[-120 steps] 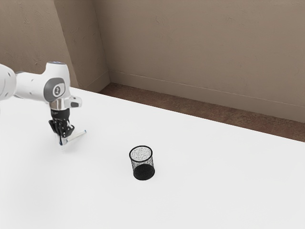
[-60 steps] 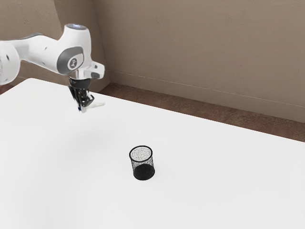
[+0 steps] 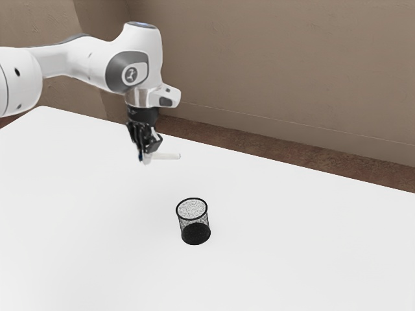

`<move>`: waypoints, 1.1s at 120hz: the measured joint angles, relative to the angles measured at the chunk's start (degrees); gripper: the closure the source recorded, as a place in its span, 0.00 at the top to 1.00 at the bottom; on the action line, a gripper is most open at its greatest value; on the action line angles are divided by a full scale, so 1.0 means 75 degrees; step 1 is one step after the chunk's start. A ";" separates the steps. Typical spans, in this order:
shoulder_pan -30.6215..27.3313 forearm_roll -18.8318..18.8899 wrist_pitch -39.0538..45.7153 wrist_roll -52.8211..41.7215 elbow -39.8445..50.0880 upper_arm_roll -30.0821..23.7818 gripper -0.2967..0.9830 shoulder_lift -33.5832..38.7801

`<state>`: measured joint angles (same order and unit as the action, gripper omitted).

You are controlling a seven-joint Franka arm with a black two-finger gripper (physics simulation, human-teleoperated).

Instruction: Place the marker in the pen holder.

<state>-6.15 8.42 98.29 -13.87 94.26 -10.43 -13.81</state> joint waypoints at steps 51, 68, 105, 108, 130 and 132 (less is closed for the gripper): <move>0.0887 -0.0915 -0.2172 0.0872 0.0015 0.0024 0.15 0.0065; 0.1168 -0.1027 -0.2704 0.1210 0.0015 0.0023 0.15 0.0038; 0.1106 -0.1002 -0.2908 0.1692 -0.0071 0.0025 0.15 -0.0459; 0.1108 -0.0985 -0.2906 0.1721 -0.0128 0.0025 0.15 -0.0457; 0.1109 -0.0876 -0.2866 0.1896 -0.0498 -0.0018 0.15 -0.0537; 0.1116 -0.0860 -0.2858 0.1910 -0.0582 -0.0028 0.15 -0.0598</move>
<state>2.21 1.97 76.85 0.45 89.90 -10.64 -18.29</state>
